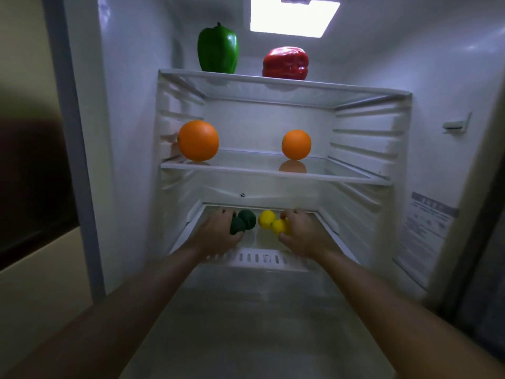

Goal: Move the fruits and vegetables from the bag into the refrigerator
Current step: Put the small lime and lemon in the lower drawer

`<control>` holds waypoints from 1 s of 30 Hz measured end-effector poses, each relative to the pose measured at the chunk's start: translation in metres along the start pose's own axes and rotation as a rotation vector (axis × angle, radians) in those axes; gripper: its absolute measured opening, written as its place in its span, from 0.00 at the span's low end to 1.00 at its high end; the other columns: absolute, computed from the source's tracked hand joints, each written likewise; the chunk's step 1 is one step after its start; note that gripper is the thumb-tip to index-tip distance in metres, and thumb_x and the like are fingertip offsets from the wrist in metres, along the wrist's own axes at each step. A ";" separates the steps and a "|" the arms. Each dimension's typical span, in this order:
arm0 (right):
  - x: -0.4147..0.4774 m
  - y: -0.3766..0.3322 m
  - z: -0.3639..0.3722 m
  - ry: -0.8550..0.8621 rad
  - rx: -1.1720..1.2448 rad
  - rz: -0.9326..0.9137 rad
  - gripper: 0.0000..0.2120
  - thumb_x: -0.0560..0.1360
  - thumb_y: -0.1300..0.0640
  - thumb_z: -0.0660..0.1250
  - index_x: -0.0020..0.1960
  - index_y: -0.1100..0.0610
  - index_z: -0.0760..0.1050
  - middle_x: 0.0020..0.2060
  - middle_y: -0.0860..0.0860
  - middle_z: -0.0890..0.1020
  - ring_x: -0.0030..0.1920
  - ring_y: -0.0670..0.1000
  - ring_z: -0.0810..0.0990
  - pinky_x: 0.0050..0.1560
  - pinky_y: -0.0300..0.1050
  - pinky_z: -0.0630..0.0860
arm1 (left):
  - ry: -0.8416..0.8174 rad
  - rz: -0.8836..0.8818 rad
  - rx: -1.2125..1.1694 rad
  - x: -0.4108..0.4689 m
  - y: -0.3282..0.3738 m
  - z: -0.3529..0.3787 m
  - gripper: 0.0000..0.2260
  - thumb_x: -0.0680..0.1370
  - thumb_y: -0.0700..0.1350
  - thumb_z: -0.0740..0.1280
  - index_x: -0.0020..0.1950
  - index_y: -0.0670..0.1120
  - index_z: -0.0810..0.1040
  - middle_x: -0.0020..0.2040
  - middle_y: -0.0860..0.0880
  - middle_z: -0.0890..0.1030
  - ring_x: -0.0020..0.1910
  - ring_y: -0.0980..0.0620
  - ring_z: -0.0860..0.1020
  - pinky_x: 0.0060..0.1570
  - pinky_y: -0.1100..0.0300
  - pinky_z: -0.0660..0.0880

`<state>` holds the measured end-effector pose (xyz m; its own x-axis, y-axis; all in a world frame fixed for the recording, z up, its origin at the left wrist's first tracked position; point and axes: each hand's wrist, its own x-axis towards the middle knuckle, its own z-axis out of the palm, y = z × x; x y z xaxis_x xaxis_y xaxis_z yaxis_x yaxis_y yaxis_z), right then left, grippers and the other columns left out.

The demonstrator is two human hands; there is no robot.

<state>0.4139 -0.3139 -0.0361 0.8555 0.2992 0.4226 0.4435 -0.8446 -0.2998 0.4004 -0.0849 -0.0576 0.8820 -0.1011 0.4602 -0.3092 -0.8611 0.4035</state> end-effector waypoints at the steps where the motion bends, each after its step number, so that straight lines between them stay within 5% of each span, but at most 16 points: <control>1: 0.005 0.000 0.004 -0.011 0.012 0.001 0.21 0.73 0.56 0.68 0.65 0.57 0.71 0.58 0.55 0.73 0.56 0.54 0.74 0.50 0.43 0.67 | -0.001 -0.004 0.005 0.005 -0.002 0.003 0.08 0.73 0.50 0.68 0.48 0.48 0.74 0.44 0.50 0.74 0.42 0.52 0.73 0.42 0.59 0.69; 12: 0.038 0.009 0.029 -0.040 0.050 -0.012 0.27 0.74 0.54 0.68 0.71 0.55 0.65 0.61 0.54 0.70 0.57 0.52 0.71 0.53 0.44 0.68 | -0.017 -0.043 0.006 0.030 -0.012 0.019 0.13 0.75 0.50 0.68 0.56 0.47 0.73 0.52 0.46 0.75 0.47 0.51 0.74 0.49 0.57 0.74; 19: 0.027 0.005 0.019 -0.048 0.010 -0.016 0.29 0.75 0.52 0.67 0.73 0.52 0.62 0.61 0.55 0.70 0.60 0.55 0.71 0.55 0.49 0.70 | -0.040 -0.085 0.016 0.017 -0.008 0.006 0.33 0.72 0.54 0.70 0.74 0.48 0.62 0.67 0.42 0.69 0.65 0.44 0.69 0.63 0.48 0.69; 25: -0.004 -0.001 -0.006 -0.012 -0.060 -0.033 0.29 0.74 0.51 0.68 0.72 0.53 0.64 0.60 0.58 0.73 0.59 0.58 0.73 0.57 0.51 0.72 | -0.023 -0.058 0.025 -0.015 0.006 -0.022 0.31 0.70 0.60 0.67 0.69 0.47 0.67 0.63 0.42 0.73 0.61 0.42 0.73 0.60 0.45 0.72; 30: -0.035 -0.012 -0.027 -0.043 -0.150 0.009 0.31 0.74 0.49 0.67 0.73 0.52 0.60 0.64 0.56 0.70 0.64 0.59 0.70 0.60 0.52 0.71 | -0.025 -0.114 0.166 -0.050 0.022 -0.041 0.34 0.74 0.56 0.68 0.75 0.48 0.58 0.72 0.43 0.65 0.68 0.43 0.67 0.62 0.48 0.70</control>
<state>0.3712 -0.3258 -0.0238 0.8714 0.3071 0.3826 0.3934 -0.9034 -0.1708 0.3352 -0.0782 -0.0392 0.9172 -0.0094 0.3983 -0.1463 -0.9378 0.3149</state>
